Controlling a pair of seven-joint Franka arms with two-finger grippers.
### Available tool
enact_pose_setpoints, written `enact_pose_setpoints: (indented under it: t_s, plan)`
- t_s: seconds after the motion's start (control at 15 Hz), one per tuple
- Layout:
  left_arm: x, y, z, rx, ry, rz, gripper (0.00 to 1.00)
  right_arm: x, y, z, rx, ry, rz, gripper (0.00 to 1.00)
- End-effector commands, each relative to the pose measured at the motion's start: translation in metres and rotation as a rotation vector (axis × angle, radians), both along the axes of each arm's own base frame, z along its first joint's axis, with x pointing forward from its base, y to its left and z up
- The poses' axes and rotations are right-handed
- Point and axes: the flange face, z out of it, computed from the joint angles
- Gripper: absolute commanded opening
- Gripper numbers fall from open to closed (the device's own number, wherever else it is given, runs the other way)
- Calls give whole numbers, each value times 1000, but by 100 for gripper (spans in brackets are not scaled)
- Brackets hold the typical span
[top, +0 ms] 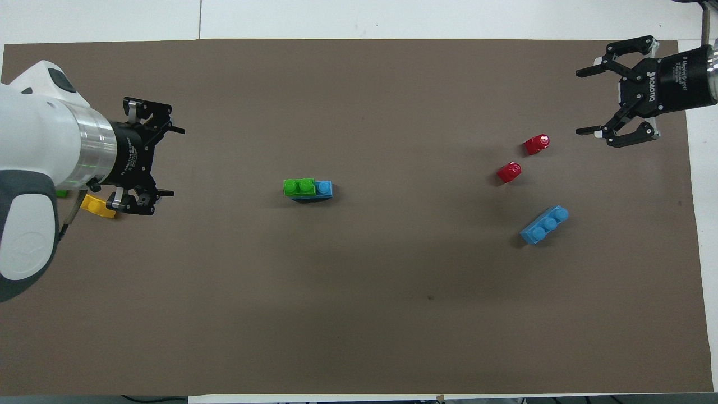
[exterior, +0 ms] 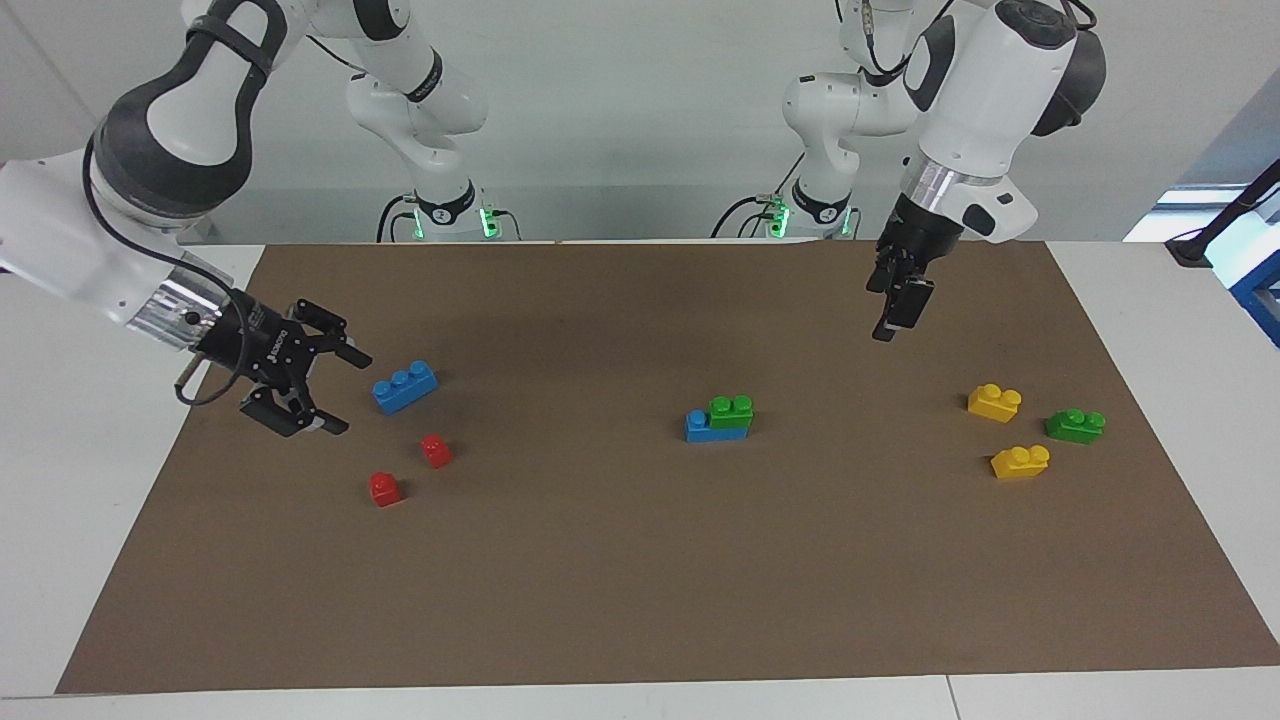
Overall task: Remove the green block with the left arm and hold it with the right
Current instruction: 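Reach the left gripper to the green block while the right gripper approaches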
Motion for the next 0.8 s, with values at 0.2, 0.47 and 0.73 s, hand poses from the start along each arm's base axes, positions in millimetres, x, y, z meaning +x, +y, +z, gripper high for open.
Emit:
enact_pose_setpoints:
  t_s: [0.2, 0.47, 0.73]
  plan:
    - [-16, -28, -24, -19, 55, 121, 100, 17, 73, -12, 118, -53, 31, 100]
    - [-15, -54, -46, -5, 90, 94, 100, 24, 130, -46, 116, -23, 80, 100]
    - [-8, -69, -66, 19, 113, 92, 100, 25, 155, -72, 173, 20, 92, 100]
